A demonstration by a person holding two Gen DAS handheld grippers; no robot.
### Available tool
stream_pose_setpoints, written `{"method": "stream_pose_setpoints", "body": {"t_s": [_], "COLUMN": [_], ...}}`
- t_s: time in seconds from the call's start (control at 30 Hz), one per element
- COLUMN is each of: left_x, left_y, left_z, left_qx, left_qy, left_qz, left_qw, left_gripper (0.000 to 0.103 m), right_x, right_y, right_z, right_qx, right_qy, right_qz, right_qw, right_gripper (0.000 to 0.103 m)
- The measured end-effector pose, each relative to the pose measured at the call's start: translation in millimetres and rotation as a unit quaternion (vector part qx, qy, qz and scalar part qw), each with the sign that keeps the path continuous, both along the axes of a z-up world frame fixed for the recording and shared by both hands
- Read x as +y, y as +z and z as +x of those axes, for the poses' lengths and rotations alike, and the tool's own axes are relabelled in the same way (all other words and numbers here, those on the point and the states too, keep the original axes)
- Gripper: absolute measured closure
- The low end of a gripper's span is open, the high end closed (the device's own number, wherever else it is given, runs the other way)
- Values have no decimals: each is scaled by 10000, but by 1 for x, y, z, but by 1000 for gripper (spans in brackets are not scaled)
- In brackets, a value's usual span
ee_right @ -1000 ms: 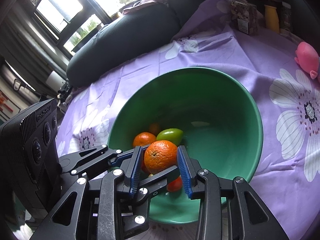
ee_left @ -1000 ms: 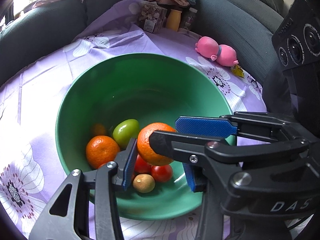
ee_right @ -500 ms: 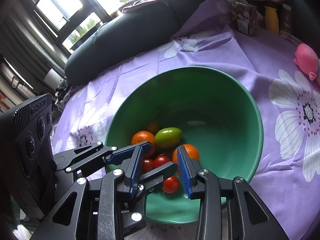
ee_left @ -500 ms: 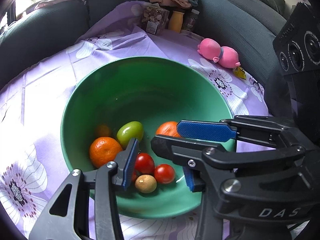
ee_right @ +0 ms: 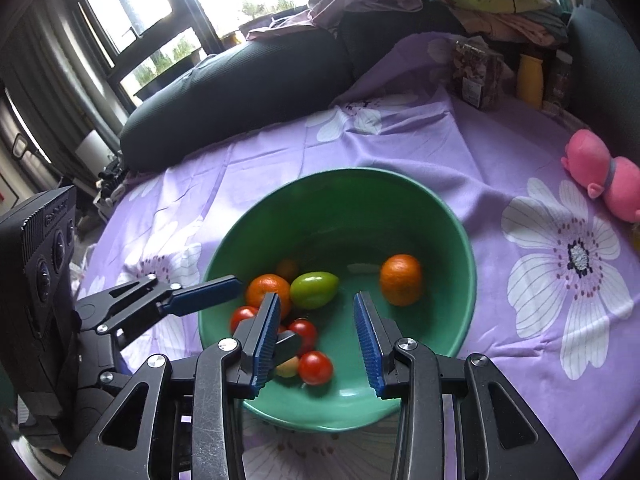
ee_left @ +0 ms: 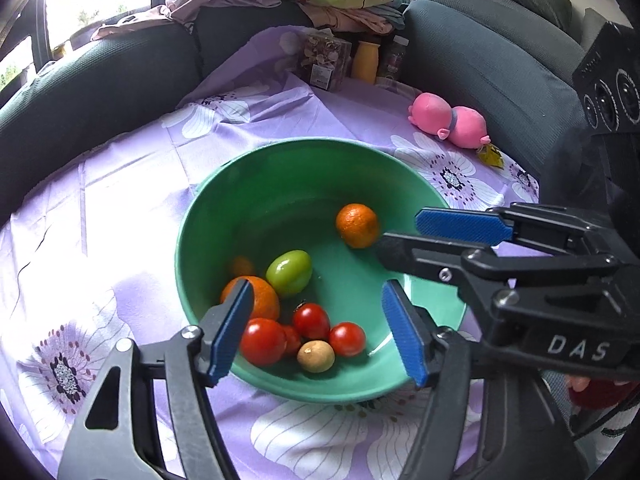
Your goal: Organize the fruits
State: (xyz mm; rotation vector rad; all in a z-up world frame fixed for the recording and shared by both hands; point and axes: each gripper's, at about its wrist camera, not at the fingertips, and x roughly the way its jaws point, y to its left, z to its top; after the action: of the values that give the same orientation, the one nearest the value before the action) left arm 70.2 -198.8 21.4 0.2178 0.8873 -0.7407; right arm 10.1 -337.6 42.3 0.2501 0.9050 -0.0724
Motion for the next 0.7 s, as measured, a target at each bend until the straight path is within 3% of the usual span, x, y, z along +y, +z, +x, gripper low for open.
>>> {"method": "stream_pose_setpoints", "body": {"t_s": [0.07,0.2,0.33,0.4,0.7], "left_x": [4,16,28,33,34], "left_y": [4,13,23,29,34], "left_z": [-3,-6,-9,-10,-14], "left_qx": [-69,-176,-322,-427,-675], "left_qy": [119,382,584,753,1091], "left_qz": [70,124,225,243,906], "left_qw": [9999,9990,9975,9959,9876], "left_gripper": [21,14,3,2,1], "right_x": [-2,-7,-8,-7,9], "right_y": [6,14,19,20,19], "right_z": [-6,-16,-24,-27,-34], "right_qx": [-14,-4,23,48,218], "right_qy": [-71,-189,-183,-123,254], "right_qz": [-230,-659,-914,-969,-1255], "right_qw": [9997,9977,9956,9952,9915], "right_gripper": [63,42,30,19,18]}}
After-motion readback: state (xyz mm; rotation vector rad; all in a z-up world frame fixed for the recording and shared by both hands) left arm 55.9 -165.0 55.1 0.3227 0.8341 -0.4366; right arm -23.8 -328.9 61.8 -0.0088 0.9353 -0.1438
